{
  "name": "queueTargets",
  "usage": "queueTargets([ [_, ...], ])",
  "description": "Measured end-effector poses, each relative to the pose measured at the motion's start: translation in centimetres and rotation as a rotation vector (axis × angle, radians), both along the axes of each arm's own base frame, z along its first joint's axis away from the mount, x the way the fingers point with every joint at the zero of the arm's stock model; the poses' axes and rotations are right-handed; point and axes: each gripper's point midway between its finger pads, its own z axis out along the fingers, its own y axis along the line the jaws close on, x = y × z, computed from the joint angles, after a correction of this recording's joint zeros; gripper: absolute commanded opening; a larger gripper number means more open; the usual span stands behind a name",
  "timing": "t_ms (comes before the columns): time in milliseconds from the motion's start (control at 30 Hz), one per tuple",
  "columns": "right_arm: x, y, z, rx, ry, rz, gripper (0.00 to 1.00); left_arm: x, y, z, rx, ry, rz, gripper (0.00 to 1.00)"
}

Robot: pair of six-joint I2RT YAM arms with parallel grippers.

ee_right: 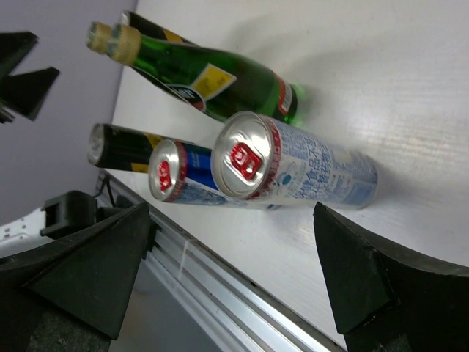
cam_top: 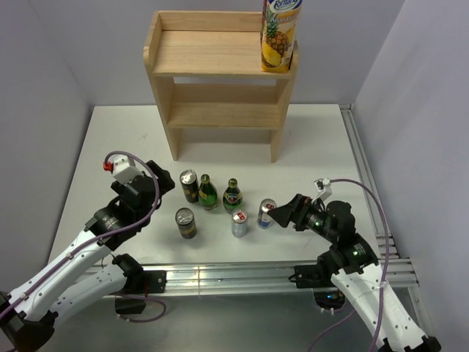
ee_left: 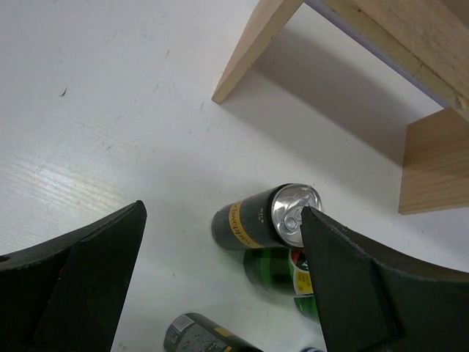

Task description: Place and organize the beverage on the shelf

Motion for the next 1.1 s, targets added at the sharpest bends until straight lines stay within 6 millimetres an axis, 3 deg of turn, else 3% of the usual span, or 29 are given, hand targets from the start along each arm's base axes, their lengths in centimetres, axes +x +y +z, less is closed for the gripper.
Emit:
queueTargets([
  [233, -1.1, 1.5, -4.0, -0.056, 0.084, 0.053, 1.0, -0.3, -0.3, -0.8, 0.01, 0.005, -0.006, 0.93],
  [433, -0.9, 1.0, -8.7, -0.12, 0.154, -0.005, 1.0, -0.3, -1.0, -1.5, 0.011, 0.005, -0.026, 0.94],
  [633, 0.7, 0.6, -8.9, -0.128, 0.119, -0.067, 1.0, -0.1, -1.3, -2.1, 0.007, -0.008, -0.03, 0.94],
  [867, 2.5, 1.6, -8.6, -0.141, 0.069, -0.075, 1.0, 0.1, -1.4, -2.9, 0.007, -0.019, -0.03, 0.95],
  [1100, 3.8, 2.6, -9.6, -0.18, 0.059, -0.062, 1.0, 0.3, -1.3, -2.6, 0.016, -0.038, -0.025, 0.95],
])
